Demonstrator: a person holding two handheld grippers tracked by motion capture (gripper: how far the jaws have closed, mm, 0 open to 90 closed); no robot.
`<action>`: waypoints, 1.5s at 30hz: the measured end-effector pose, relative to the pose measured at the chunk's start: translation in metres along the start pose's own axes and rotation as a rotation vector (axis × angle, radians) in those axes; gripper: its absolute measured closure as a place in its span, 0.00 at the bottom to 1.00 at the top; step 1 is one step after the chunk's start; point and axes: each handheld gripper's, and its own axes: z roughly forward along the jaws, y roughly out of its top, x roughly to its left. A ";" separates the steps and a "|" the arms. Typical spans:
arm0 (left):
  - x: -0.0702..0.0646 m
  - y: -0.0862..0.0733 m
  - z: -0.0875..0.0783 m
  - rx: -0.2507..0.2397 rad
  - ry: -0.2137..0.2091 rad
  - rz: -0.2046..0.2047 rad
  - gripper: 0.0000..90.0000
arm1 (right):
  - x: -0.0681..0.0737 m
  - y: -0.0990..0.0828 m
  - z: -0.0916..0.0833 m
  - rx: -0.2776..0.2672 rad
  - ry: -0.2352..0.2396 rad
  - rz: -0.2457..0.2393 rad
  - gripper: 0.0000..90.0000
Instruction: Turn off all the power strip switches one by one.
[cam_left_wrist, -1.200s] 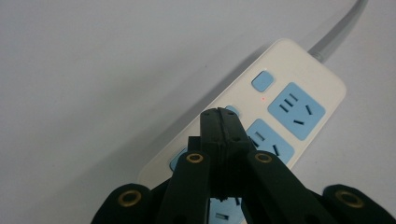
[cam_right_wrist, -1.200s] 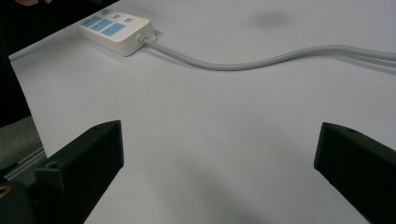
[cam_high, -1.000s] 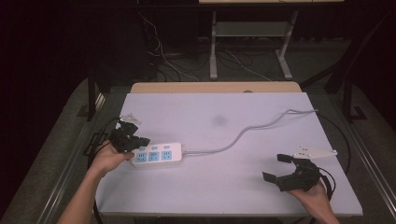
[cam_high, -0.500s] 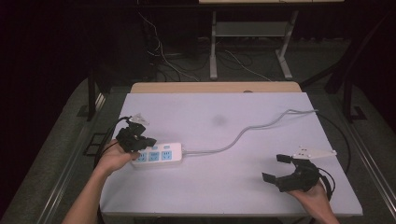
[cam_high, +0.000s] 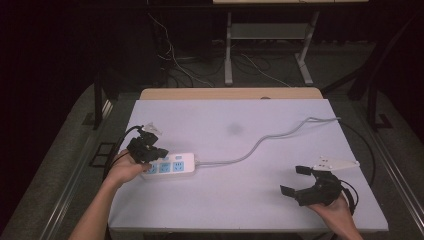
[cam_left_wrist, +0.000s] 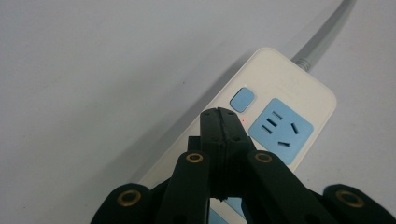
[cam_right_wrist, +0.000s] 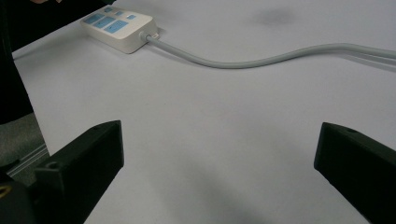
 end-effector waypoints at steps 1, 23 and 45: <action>0.000 0.000 0.001 -0.001 -0.001 -0.004 0.99 | 0.000 0.000 0.000 0.000 0.000 0.000 0.01; 0.005 -0.003 0.014 0.009 -0.008 -0.010 0.99 | -0.001 -0.001 0.000 0.003 0.001 0.000 0.01; 0.010 -0.006 0.016 0.009 -0.051 -0.071 0.99 | 0.000 -0.001 0.000 0.006 0.003 -0.002 0.01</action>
